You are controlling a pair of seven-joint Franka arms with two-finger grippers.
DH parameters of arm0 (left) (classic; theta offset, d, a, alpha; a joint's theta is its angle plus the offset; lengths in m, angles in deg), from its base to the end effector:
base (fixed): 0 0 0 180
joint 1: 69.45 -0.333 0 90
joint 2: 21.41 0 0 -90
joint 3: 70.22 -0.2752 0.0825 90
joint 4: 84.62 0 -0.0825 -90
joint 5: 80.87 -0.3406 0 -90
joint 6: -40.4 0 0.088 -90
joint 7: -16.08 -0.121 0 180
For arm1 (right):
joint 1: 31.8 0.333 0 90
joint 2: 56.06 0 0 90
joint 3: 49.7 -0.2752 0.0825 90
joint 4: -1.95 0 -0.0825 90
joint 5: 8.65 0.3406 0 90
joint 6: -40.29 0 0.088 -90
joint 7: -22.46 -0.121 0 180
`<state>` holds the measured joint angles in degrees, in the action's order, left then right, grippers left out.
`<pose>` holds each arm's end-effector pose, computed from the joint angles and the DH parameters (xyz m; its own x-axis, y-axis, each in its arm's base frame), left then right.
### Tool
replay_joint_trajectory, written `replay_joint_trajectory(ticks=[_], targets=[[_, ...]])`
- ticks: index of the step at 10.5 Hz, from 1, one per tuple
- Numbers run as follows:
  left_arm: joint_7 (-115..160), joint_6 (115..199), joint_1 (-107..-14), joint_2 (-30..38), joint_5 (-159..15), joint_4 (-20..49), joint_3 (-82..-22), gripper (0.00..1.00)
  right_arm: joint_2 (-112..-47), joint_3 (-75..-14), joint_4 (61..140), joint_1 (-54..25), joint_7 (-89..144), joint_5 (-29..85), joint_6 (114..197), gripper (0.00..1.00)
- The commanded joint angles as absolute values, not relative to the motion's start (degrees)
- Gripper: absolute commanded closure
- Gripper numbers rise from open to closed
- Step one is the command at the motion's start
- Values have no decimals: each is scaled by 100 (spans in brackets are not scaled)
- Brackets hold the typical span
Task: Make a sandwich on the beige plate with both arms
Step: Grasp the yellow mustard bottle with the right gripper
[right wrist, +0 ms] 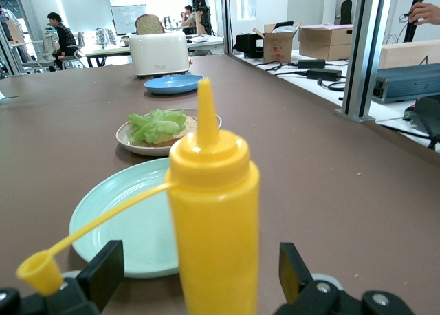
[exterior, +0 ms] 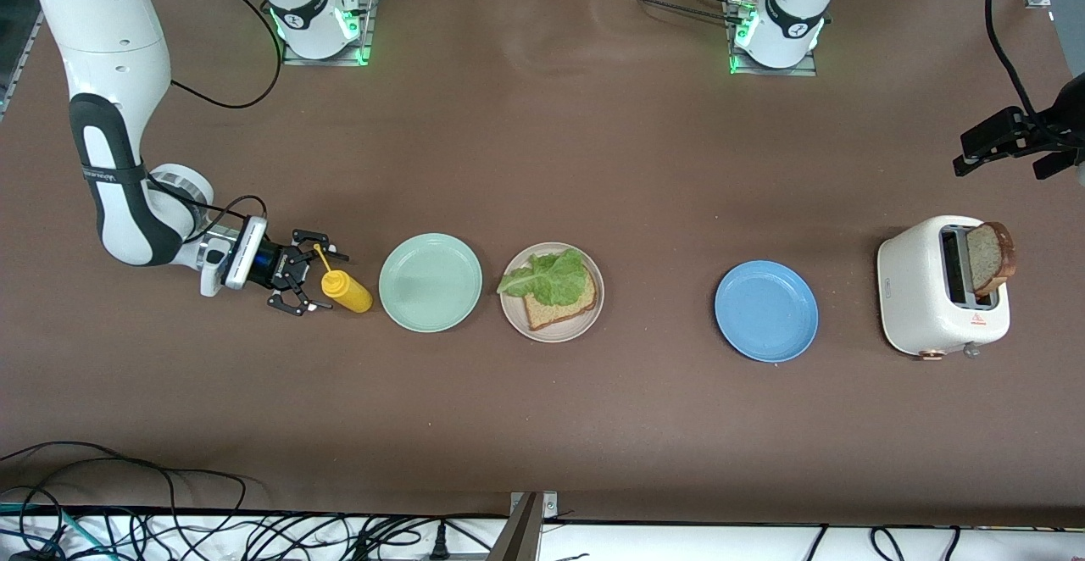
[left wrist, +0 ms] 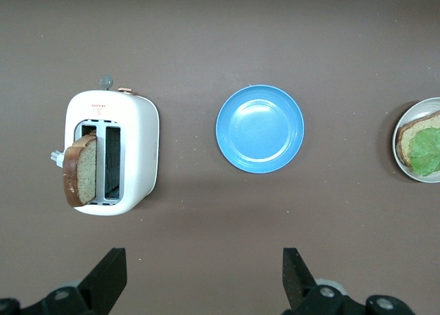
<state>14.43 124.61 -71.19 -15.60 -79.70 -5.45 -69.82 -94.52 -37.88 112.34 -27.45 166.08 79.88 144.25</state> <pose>0.5283 0.0099 0.5883 0.9999 -0.0074 -0.0128 -0.0072 -0.9997 0.0214 0.5459 0.0256 0.1439 0.1172 0.3228 0.9392 0.9755 -0.2146 -0.0480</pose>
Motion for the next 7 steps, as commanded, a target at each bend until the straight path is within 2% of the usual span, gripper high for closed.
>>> replay_joint_trajectory(ticks=[1,3,5,7], targets=[[1300,12451,-7174,-1500,-8131,-675,-6934,0,-9508,-3941,10989,-2802,16678,8082,14382,7],[1327,12451,-7174,-1500,-8122,-667,-6934,0,-9517,-3942,10927,-2793,16660,8082,14391,22],[1344,12451,-7174,-1500,-8096,-667,-6934,0,-9570,-3942,10927,-2784,16616,8082,14391,74],[1344,12452,-7174,-1500,-8096,-667,-6934,0,-9622,-3942,10927,-2776,16555,8082,14373,92]])
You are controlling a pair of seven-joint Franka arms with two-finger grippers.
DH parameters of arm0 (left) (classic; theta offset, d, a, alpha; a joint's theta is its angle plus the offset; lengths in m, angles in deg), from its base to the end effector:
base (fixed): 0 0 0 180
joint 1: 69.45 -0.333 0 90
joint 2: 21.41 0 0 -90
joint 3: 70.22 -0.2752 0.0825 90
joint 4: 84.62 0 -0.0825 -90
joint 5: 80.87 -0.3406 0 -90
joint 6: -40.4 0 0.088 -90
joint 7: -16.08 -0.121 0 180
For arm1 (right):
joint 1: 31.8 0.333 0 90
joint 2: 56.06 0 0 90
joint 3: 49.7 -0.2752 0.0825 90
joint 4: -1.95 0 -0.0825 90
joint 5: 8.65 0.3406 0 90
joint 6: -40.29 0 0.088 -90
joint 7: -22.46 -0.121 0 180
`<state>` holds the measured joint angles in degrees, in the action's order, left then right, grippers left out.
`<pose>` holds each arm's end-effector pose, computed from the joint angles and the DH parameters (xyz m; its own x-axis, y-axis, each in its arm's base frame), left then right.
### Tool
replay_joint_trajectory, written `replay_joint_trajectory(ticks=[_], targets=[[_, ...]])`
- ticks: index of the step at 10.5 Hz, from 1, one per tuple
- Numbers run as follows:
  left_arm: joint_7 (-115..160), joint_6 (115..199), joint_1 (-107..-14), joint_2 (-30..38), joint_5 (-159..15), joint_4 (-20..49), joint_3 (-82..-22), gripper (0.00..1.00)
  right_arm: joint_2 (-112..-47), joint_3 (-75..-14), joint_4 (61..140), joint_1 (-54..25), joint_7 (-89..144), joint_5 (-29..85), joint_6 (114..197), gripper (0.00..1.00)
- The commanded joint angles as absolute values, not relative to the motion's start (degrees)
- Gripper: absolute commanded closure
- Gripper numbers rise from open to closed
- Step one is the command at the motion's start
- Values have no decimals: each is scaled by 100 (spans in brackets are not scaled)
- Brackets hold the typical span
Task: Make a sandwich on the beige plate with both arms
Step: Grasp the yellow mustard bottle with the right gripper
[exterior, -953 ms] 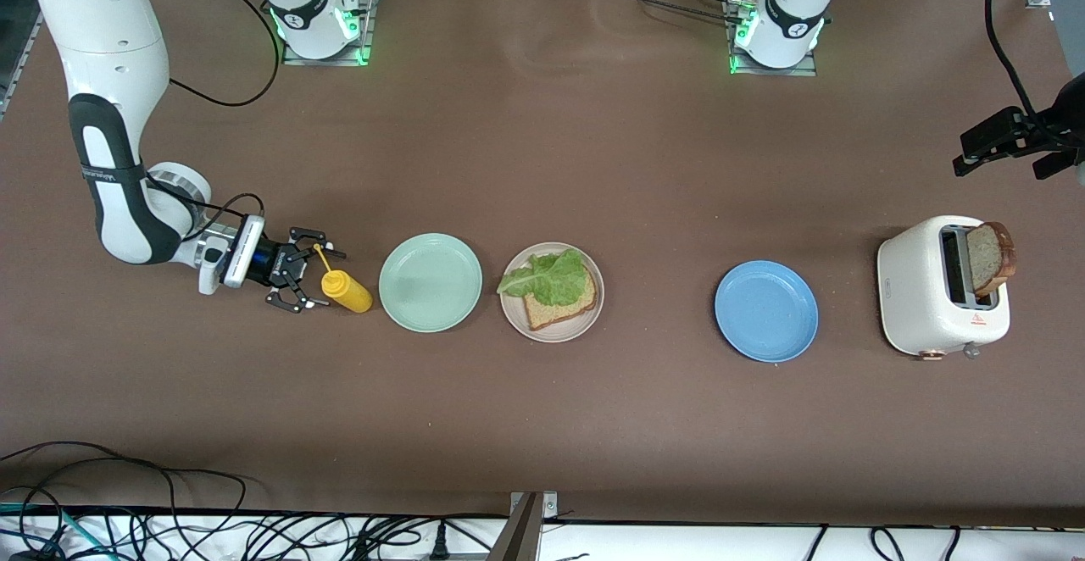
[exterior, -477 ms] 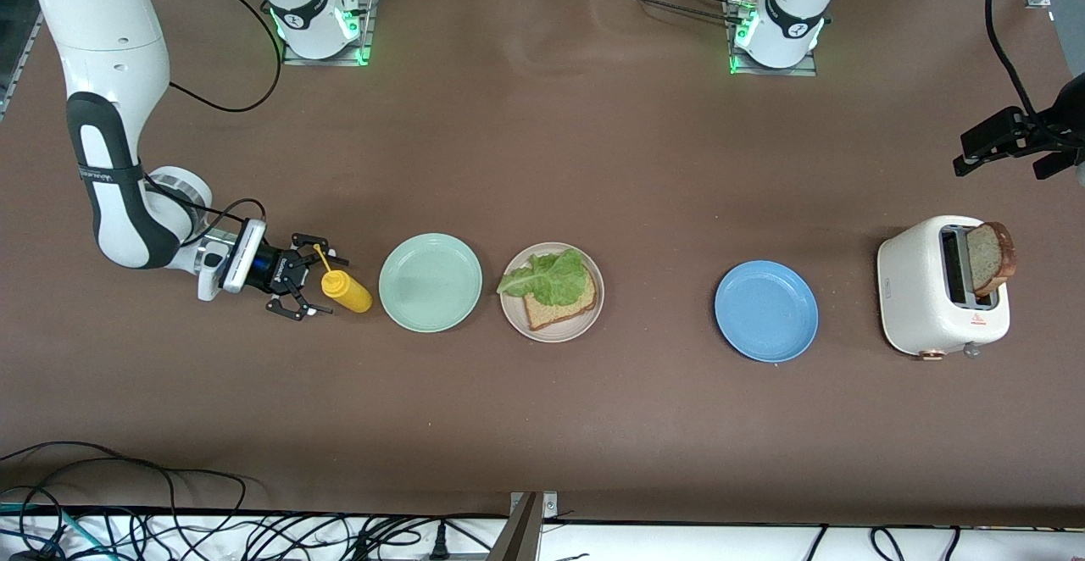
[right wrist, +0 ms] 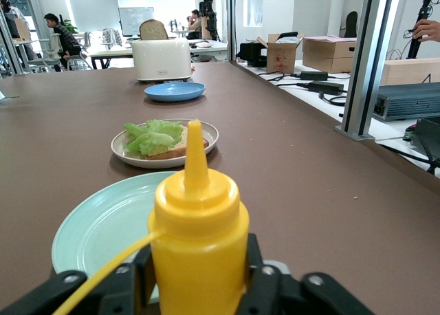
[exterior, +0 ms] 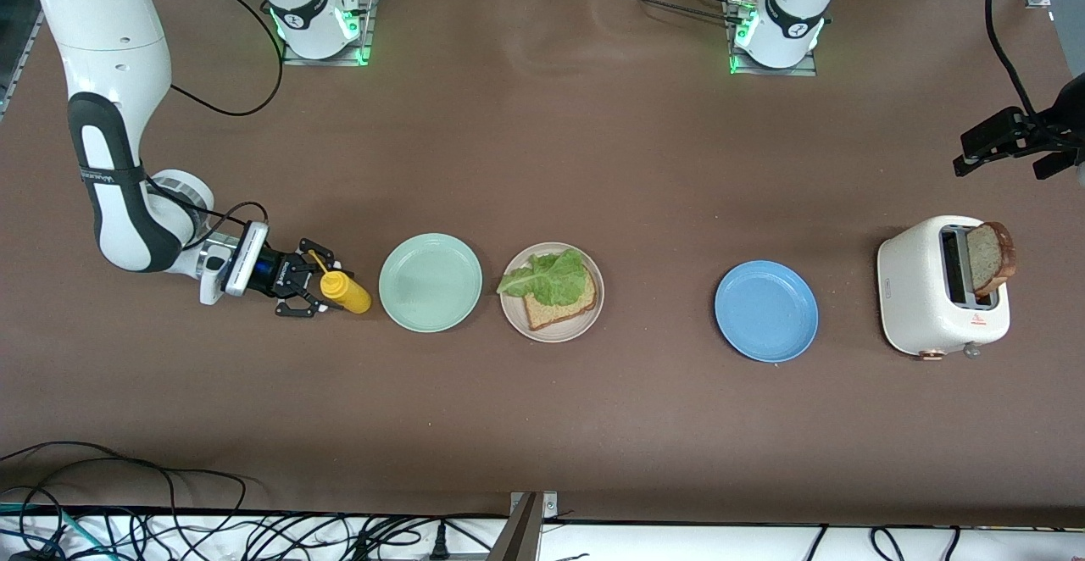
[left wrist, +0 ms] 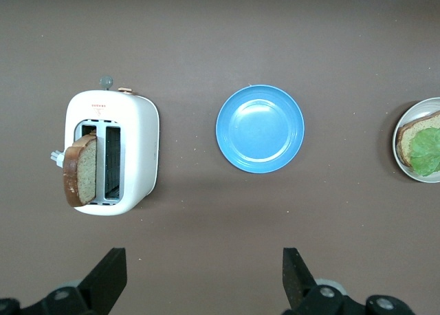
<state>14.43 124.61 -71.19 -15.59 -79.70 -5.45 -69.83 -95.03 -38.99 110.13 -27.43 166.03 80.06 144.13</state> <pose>0.5283 0.0100 0.5882 0.9999 -0.0073 -0.0130 -0.0070 -0.9997 0.0214 0.5569 0.0370 0.1511 0.0850 0.3134 0.9458 0.9803 -0.1963 -0.0231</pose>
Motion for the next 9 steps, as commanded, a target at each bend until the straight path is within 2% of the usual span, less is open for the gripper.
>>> replay_joint_trajectory(ticks=[1,5,9], targets=[[1353,12451,-7174,-1500,-8096,-667,-6934,0,-9622,-3942,10927,-2767,16555,8082,14365,98],[1353,12451,-7174,-1500,-8087,-658,-6934,0,-9509,-3942,10770,-2706,15645,7951,14347,100],[1362,12451,-7174,-1500,-8078,-666,-6934,0,-9315,-3872,10068,-2635,13537,6391,14478,100]])
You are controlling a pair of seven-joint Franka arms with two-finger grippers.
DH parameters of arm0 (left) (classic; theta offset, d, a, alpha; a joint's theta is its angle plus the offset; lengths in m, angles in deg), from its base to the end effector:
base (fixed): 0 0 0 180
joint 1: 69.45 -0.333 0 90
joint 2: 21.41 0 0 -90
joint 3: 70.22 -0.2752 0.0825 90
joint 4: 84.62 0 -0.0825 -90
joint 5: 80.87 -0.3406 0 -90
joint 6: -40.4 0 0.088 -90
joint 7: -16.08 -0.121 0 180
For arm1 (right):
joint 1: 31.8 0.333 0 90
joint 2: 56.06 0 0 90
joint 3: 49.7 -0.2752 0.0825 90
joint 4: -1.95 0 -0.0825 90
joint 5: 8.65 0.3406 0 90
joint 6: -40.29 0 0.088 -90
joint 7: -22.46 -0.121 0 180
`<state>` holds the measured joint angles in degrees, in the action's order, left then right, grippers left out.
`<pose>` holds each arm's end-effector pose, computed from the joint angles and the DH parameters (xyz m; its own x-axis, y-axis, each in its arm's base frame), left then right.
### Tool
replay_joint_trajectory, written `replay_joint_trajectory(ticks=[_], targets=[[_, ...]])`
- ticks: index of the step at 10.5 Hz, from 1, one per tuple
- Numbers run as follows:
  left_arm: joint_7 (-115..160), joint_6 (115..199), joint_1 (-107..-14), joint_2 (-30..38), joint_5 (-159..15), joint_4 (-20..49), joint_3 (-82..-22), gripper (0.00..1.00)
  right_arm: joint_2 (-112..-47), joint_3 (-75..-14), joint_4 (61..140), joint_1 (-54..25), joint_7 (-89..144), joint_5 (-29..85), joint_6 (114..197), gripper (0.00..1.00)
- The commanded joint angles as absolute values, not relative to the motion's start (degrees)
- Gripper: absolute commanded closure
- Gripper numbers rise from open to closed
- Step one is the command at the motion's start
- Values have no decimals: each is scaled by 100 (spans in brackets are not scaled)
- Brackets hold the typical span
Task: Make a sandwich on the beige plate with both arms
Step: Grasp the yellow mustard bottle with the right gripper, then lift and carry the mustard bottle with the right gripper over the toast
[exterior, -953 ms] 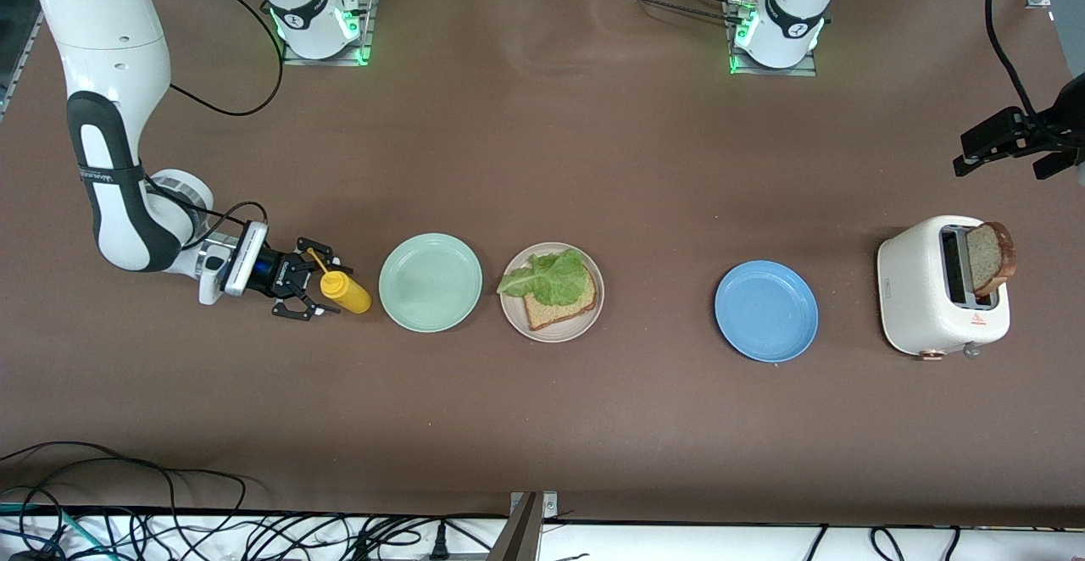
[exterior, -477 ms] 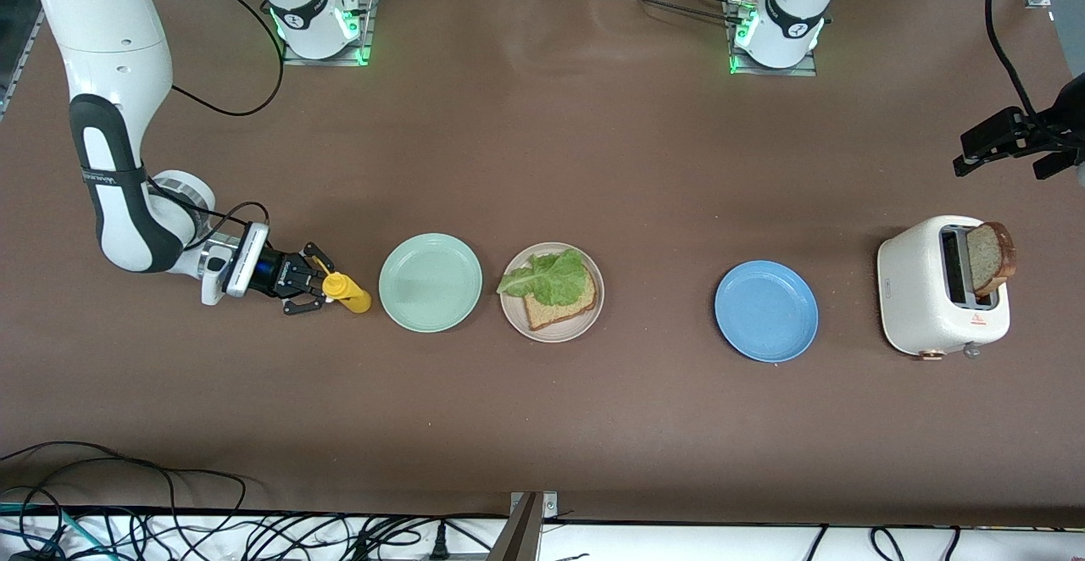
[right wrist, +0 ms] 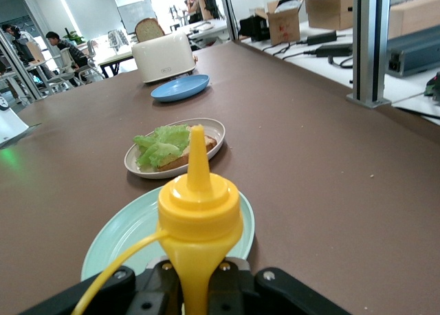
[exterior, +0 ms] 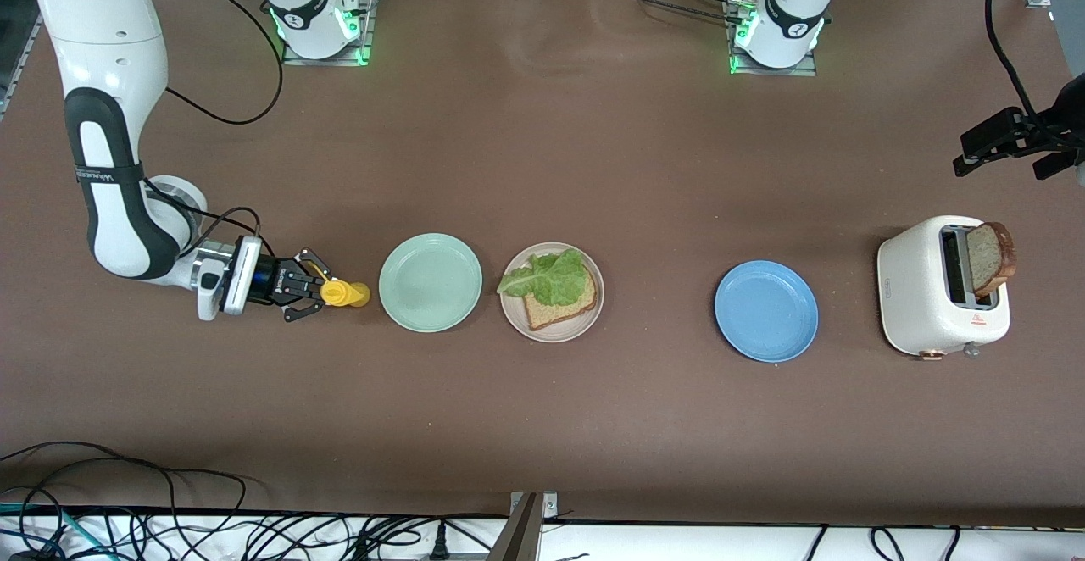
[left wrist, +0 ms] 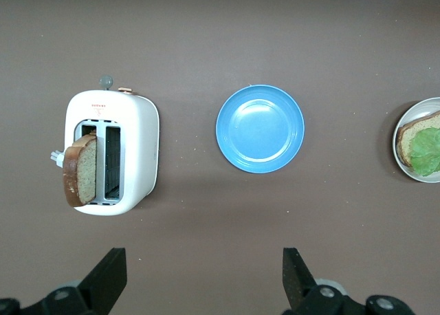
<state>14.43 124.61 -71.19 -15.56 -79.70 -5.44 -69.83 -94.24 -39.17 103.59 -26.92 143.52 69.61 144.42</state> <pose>0.5285 0.0100 0.5878 0.9999 -0.0073 -0.0137 -0.0070 -0.9997 0.0214 0.5817 0.0430 0.1860 0.3143 0.3803 0.8698 0.9472 -0.1871 -0.2604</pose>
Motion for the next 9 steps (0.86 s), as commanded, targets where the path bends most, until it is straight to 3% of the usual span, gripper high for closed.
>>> replay_joint_trajectory(ticks=[1,4,9], targets=[[1362,12451,-7174,-1500,-8078,-667,-6934,0,-9263,-3863,9657,-2635,12757,5655,14522,100],[1371,12451,-7174,-1500,-8061,-667,-6934,0,-9385,-3906,8302,-2399,10338,3245,14523,100],[1371,12451,-7174,-1500,-8061,-658,-6934,0,-9438,-3889,8044,-1704,9541,1380,14900,100]])
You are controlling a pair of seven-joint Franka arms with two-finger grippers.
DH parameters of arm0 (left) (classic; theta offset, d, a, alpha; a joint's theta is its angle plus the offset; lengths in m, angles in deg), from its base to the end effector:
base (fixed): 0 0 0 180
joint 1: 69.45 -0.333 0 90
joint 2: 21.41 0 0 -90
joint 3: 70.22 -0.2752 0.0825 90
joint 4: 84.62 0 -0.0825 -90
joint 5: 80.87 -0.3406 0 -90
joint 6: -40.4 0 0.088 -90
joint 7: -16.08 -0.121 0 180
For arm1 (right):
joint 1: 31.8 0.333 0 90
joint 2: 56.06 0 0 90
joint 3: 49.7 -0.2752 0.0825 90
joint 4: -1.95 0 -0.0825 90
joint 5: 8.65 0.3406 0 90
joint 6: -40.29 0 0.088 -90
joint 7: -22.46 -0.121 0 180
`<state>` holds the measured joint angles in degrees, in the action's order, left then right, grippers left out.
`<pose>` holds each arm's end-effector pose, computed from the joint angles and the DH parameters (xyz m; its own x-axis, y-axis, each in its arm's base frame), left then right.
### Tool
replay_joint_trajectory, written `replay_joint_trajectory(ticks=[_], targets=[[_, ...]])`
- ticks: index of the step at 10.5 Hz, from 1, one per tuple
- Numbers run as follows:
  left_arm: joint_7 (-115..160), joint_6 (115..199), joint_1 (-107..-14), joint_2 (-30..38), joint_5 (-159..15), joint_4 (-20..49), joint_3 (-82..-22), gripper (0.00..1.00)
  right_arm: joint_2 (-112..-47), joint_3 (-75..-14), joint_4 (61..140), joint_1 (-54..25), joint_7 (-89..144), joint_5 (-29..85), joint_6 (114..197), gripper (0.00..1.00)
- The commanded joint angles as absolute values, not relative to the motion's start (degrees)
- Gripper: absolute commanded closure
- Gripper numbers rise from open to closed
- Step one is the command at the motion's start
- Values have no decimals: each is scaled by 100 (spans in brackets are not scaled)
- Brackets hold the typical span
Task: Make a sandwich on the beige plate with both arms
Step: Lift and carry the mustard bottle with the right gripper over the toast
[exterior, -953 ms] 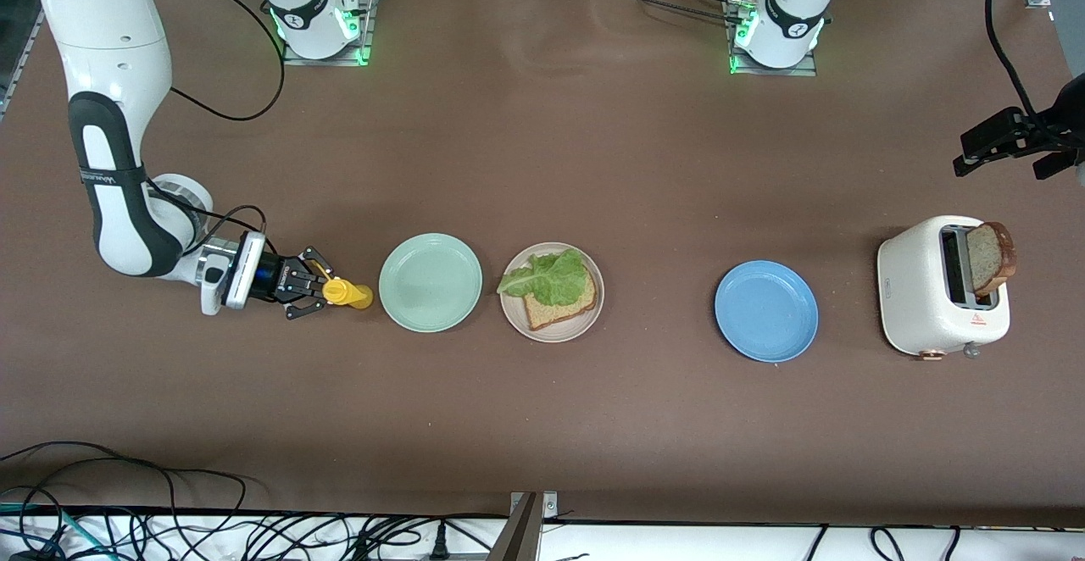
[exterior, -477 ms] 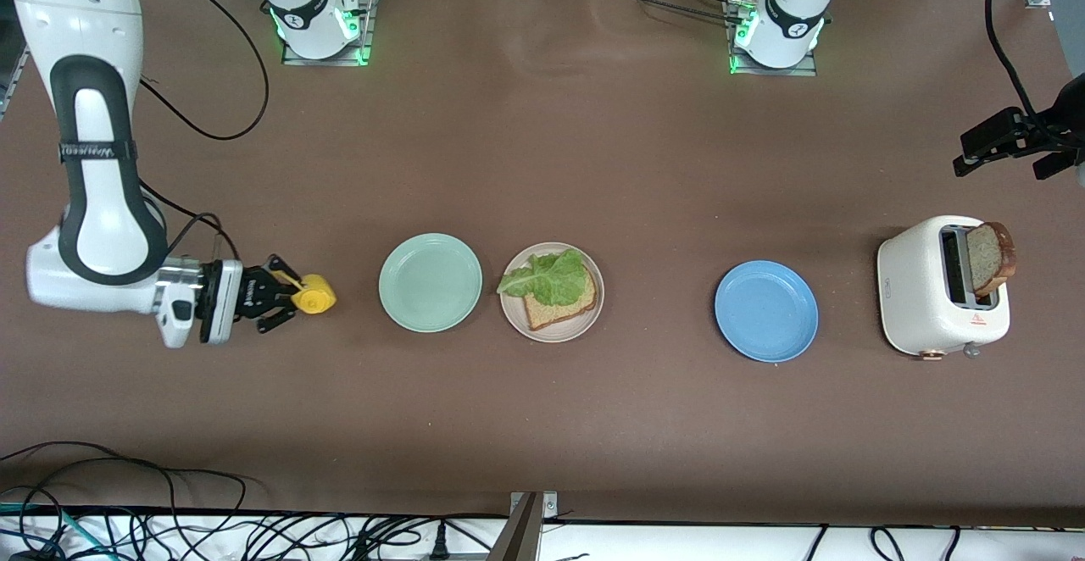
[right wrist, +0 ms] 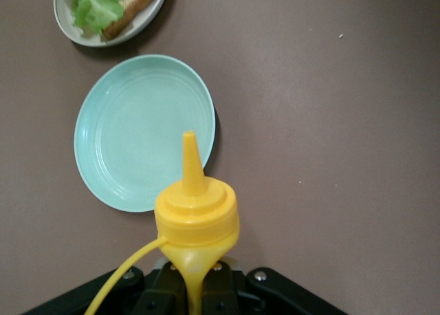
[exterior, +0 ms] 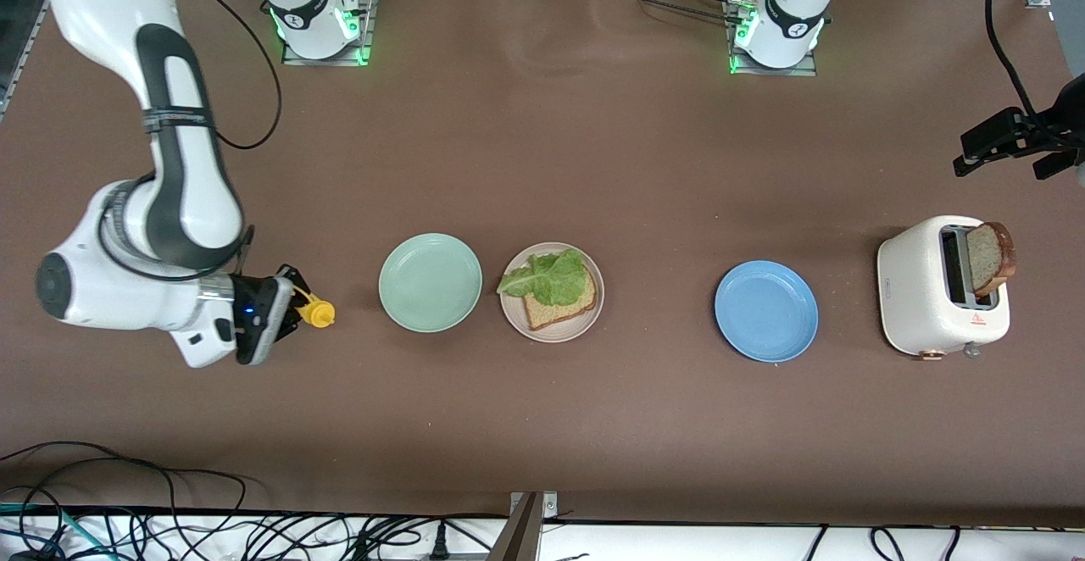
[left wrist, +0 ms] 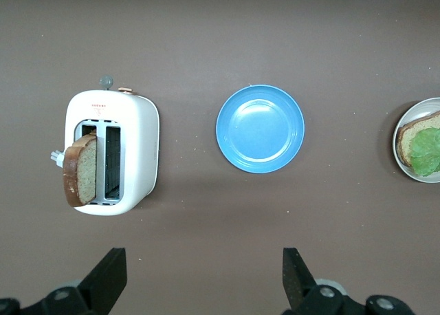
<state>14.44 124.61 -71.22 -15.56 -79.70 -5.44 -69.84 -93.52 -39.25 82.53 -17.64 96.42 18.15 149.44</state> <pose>0.5285 0.0104 0.5878 0.9999 -0.0064 -0.0137 -0.0061 -0.9998 0.0214 0.6384 0.0994 0.2901 0.3808 0.8922 0.2428 0.9152 -0.3261 -0.2367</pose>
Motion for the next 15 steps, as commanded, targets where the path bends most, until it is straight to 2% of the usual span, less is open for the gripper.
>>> replay_joint_trajectory(ticks=[1,4,8,15], targets=[[1371,12451,-7174,-1500,-8061,-666,-6934,0,-9438,-3889,8044,-1669,9480,1280,14918,100],[1371,12451,-7174,-1500,-8061,-675,-6934,0,-9403,-3863,8018,-1441,9059,878,14883,100],[1371,12451,-7191,-1508,-8061,-675,-6934,0,-9342,-3863,7807,-510,7760,-818,14830,100],[1371,12451,-7244,-1508,-8052,-667,-6925,0,-9271,-3836,7350,940,6079,-2787,13364,100]])
